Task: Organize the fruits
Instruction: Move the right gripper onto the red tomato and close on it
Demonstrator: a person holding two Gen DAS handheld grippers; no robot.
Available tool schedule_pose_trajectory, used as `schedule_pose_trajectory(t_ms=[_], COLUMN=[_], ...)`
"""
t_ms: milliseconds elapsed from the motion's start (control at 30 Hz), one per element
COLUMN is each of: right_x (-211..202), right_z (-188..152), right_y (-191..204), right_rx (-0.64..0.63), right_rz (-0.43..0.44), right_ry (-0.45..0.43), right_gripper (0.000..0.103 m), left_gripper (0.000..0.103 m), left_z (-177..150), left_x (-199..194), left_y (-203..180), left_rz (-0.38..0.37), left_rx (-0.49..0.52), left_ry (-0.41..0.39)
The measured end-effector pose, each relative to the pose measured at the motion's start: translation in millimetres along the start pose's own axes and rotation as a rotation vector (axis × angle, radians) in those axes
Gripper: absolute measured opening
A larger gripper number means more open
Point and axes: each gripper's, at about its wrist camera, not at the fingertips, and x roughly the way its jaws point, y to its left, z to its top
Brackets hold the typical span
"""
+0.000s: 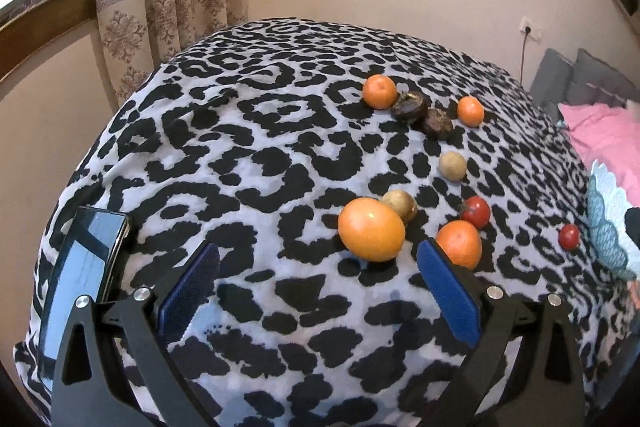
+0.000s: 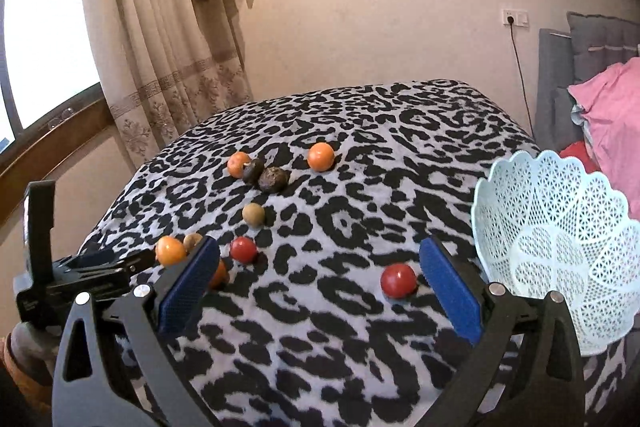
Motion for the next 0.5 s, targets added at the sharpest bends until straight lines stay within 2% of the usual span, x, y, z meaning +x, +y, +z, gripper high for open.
schedule_pose_trajectory(t_ms=[233, 500], right_x=[-7.4, 4.6], right_z=[-21.8, -31.9], right_y=[-4.4, -13.0], right_rx=[-0.013, 0.018], right_rz=[0.005, 0.04], right_ry=[0.038, 0.1], right_gripper=[0.101, 0.1], left_gripper=[0.098, 0.098], left_z=[-2.5, -2.5], left_x=[4.8, 8.5], left_y=[-9.6, -11.3], left_rz=[0.001, -0.014], left_rx=[0.05, 0.064], left_ry=[-0.011, -0.017])
